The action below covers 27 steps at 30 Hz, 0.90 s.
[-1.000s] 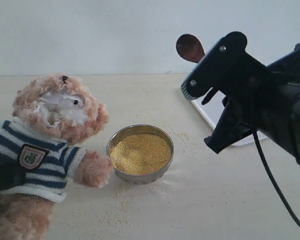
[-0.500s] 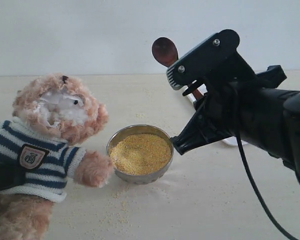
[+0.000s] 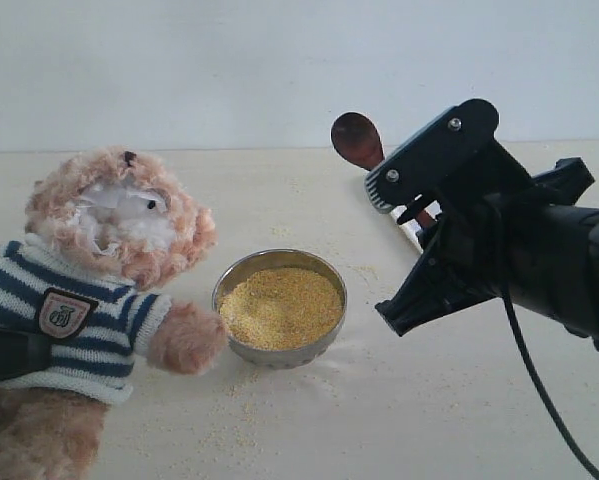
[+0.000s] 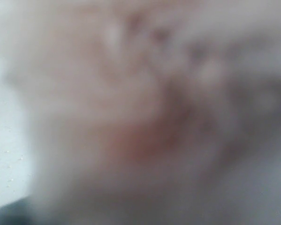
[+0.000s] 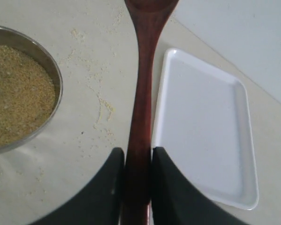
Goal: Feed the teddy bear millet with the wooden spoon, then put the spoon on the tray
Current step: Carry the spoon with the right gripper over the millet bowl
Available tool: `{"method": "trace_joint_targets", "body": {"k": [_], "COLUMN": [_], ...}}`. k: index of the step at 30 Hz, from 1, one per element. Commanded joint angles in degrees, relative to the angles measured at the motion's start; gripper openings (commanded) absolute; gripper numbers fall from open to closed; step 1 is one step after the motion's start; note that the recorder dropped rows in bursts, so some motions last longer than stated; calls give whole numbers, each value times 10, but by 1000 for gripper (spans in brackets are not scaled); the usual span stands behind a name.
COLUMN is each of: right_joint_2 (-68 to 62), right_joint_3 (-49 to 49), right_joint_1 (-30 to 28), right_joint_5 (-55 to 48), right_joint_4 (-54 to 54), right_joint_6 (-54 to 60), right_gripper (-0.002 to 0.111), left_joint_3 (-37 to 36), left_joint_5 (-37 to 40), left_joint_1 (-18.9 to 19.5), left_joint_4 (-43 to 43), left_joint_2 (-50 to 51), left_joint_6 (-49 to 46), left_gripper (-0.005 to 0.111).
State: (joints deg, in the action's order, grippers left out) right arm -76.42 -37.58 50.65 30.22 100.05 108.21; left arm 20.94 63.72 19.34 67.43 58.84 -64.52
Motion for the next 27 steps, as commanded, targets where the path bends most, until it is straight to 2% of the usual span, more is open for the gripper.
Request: {"method": "trace_joint_targets", "body": {"k": [1,5,8,11,14,16,17,19,23,26,27], "right_joint_2": [8,8,9,11,11,14,15,20,32,33,33], "right_joint_3": [14,16,38,59,71,71,71,71,59,26,9], "right_joint_1": [-10,-10,-10,-10,-30,-65,-83,-107,-113,-113,-113], "right_joint_5": [-16,-7,-10,-50,-173,-252,-283,-334,-381,-443,-467], "right_joint_4": [-1,-1,-100,-189,-386,-592,-642,-683,-750,-878,-955], "right_joint_6": [64,29,-153,-273,-524,-747,-799,-821,-840,-939,-1000], "right_gripper": [1,1,1,1,1,1,1,1,1,1,1], "left_joint_3": [-1,-1,-1,-1,-1,-1,-1,-1,-1,-1,-1], "left_joint_5": [5,5,5,5,5,5,5,5,5,5,5], "left_joint_1": [1,1,1,1,1,1,1,1,1,1,1], "left_joint_4": [12,12,12,12,12,12,12,12,12,12,12], "left_joint_2": [-4,-4,-4,-4,-4,-4,-4,-4,-4,-4,-4], "left_joint_6": [2,2,1,1,1,1,1,1,1,1,1], "left_gripper": [5,5,5,5,5,5,5,5,5,5,5]}}
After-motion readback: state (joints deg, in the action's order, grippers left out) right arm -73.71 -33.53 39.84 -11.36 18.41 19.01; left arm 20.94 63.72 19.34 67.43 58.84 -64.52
